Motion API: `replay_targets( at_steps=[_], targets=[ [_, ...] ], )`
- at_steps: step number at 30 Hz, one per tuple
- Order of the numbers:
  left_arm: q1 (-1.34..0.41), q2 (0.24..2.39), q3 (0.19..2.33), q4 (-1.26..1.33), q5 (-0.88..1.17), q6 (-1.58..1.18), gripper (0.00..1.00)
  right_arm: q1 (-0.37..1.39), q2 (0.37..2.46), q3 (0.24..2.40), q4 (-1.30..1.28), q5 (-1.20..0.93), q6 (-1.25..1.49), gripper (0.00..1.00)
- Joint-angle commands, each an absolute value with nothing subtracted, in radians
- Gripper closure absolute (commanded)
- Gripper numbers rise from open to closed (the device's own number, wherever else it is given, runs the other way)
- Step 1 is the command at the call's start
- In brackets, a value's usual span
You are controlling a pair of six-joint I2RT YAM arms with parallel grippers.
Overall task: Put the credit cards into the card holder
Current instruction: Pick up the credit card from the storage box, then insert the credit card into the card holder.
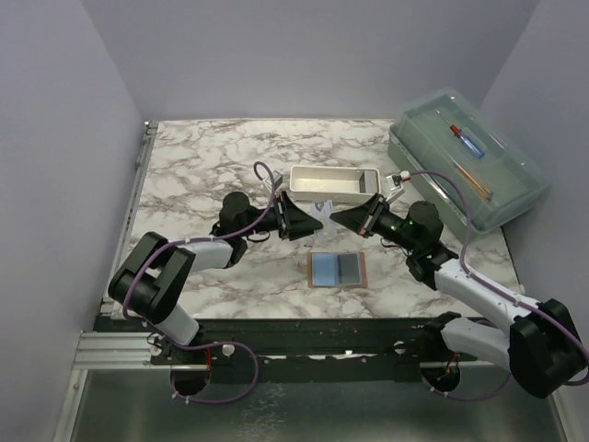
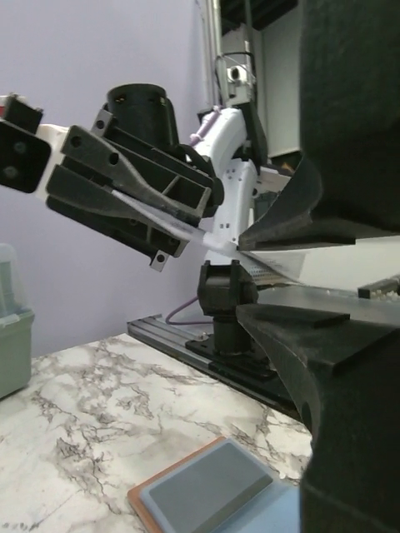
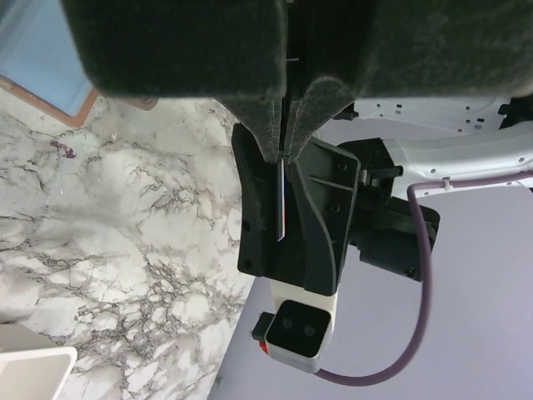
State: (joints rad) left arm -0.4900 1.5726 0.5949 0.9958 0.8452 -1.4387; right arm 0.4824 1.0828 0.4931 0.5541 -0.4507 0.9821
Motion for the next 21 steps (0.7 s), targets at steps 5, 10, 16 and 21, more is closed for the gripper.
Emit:
replay_targets(
  at_steps=[5,10,16,21],
  targets=[
    [-0.506,1.589,0.588,1.055,0.853,-1.42,0.95,0.48,1.059,0.456,0.515,-0.447,0.966,1.0],
    [-0.506,1.623,0.599,0.903,0.895,-1.305,1.0,0.48,1.03,0.506,0.133,-0.333,0.824,0.6],
    [-0.559,1.649,0.693,0.412,0.899,-0.987,1.0,0.48,1.124,0.531,-0.072,-0.412,0.724,0.58],
    [-0.651,1.707,0.789,0.173,0.823,-0.849,1.0,0.48,1.218,0.532,-0.127,-0.393,0.728,0.88]
  ],
)
